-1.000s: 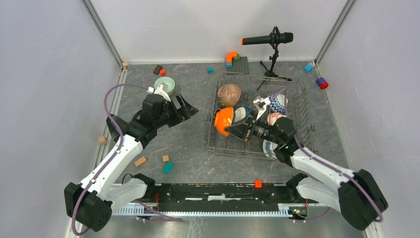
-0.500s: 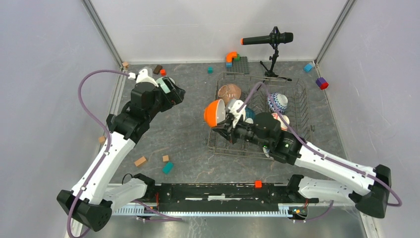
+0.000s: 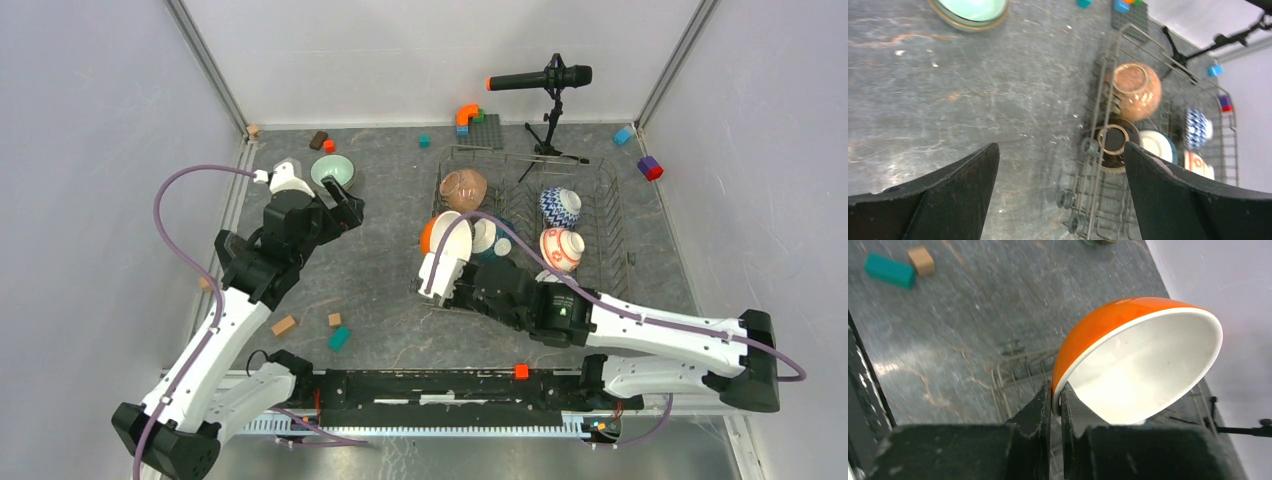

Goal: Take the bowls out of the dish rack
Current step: Place the bowl at the center of the board.

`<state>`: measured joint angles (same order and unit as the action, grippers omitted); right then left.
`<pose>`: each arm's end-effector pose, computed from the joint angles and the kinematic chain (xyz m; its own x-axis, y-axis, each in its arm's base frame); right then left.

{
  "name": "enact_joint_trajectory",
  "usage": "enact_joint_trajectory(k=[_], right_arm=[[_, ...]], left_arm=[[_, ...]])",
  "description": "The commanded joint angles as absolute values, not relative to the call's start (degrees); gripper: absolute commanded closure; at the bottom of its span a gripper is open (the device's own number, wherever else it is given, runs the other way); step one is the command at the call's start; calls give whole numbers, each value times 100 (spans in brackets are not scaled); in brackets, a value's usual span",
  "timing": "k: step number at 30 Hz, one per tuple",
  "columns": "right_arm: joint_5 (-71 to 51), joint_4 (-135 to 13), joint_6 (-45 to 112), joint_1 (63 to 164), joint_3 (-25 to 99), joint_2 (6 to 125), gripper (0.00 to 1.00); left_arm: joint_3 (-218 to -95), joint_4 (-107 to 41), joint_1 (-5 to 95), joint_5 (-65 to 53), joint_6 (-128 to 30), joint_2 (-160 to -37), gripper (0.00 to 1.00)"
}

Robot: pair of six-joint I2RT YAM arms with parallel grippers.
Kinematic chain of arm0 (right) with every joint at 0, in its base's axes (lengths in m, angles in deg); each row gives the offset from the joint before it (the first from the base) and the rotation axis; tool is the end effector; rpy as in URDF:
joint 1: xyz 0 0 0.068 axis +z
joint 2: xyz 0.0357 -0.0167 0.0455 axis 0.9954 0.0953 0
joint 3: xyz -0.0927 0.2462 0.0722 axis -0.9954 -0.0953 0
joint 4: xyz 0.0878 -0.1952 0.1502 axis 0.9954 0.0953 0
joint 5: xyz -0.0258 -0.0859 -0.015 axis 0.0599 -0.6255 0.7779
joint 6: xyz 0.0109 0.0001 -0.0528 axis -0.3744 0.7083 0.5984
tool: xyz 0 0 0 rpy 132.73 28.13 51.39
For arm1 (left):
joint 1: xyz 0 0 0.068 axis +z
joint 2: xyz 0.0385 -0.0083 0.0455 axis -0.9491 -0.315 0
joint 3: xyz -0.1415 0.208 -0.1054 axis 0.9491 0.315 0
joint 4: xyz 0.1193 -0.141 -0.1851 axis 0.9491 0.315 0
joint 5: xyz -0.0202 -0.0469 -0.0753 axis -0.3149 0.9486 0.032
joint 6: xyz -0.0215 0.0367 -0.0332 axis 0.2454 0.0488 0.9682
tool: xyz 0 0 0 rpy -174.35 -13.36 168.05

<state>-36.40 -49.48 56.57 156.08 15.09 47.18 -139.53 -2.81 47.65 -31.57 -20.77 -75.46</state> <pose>0.0905 0.2356 0.3289 0.1167 -0.4989 -0.8588 -0.8048 0.4592 -0.3761 0.1839 -0.0703 0.3489 -0.3890 -0.4899 -0.7802 -0.1335 0.8679 -0.4784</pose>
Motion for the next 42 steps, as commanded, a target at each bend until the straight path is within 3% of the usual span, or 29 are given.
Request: enact_joint_trajectory(k=[1,11,26,42], right_arm=[[-4228,-4853,6684,15902,1263,4255,100],[-4777,-4842,7529,16705,513,4087,100],[-5980,-4044,7763,17572,1053,5310,100],[-6232,-4060,7869,17825,1172,5400,100]], left_arm=[[-13822,-975,4719,-2080,-2475,-7308,0],[-14817,-248,3378,-1965,-3630,-7943,0],[-15622,1065,1588,-3276,-4658,-8446,1],[-15987,1790,869,-3703,-5054,-9273,19]])
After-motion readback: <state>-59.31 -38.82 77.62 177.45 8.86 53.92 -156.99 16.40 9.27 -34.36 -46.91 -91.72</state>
